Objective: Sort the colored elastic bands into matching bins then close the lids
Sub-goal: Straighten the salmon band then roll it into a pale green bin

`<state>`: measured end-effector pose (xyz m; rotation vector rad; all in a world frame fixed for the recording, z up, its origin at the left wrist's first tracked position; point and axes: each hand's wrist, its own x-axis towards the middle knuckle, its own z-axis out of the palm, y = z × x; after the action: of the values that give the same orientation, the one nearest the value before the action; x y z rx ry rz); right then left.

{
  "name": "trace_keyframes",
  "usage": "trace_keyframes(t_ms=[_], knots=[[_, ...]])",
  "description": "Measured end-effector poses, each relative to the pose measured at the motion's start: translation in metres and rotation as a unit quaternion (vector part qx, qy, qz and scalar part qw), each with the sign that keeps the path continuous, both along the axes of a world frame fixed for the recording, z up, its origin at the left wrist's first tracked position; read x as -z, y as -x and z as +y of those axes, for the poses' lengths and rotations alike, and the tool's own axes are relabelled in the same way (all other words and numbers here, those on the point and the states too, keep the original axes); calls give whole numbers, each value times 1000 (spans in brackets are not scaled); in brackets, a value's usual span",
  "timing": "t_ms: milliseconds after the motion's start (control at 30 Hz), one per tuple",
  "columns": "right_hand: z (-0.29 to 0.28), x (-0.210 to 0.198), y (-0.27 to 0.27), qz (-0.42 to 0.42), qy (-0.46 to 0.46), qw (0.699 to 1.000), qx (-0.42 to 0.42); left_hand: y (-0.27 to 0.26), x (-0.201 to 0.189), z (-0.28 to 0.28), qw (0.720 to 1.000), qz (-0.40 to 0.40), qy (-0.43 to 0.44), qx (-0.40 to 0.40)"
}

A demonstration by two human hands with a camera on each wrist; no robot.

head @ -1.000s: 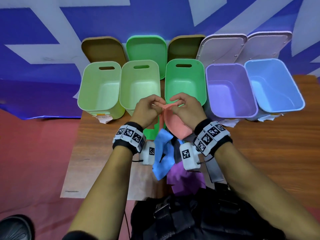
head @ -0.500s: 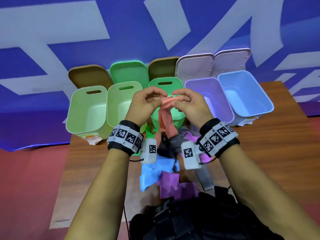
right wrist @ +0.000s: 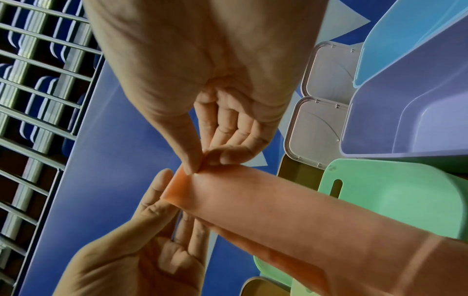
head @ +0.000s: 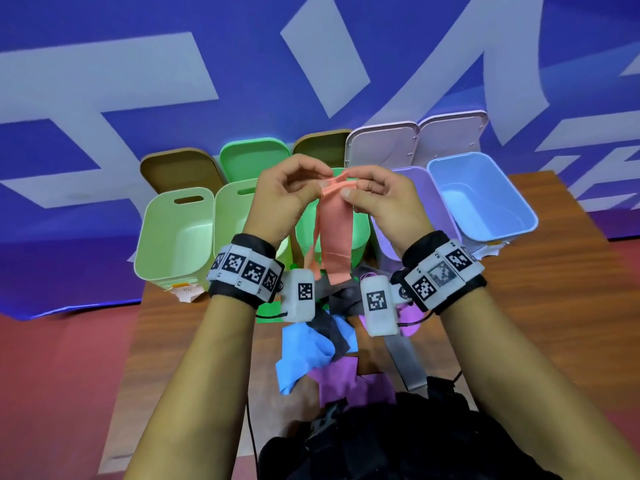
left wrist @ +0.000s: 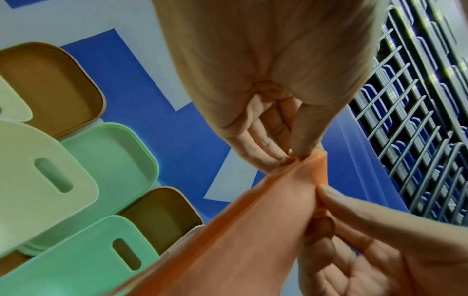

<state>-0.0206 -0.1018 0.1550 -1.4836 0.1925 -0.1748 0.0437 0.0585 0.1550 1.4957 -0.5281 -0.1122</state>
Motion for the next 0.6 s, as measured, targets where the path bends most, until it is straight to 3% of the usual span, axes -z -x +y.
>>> trace_keyframes(t_ms=[600], knots=[[3,-16,-2,-34,-3,999,30,4,-19,2,1000,-21,10,-4]])
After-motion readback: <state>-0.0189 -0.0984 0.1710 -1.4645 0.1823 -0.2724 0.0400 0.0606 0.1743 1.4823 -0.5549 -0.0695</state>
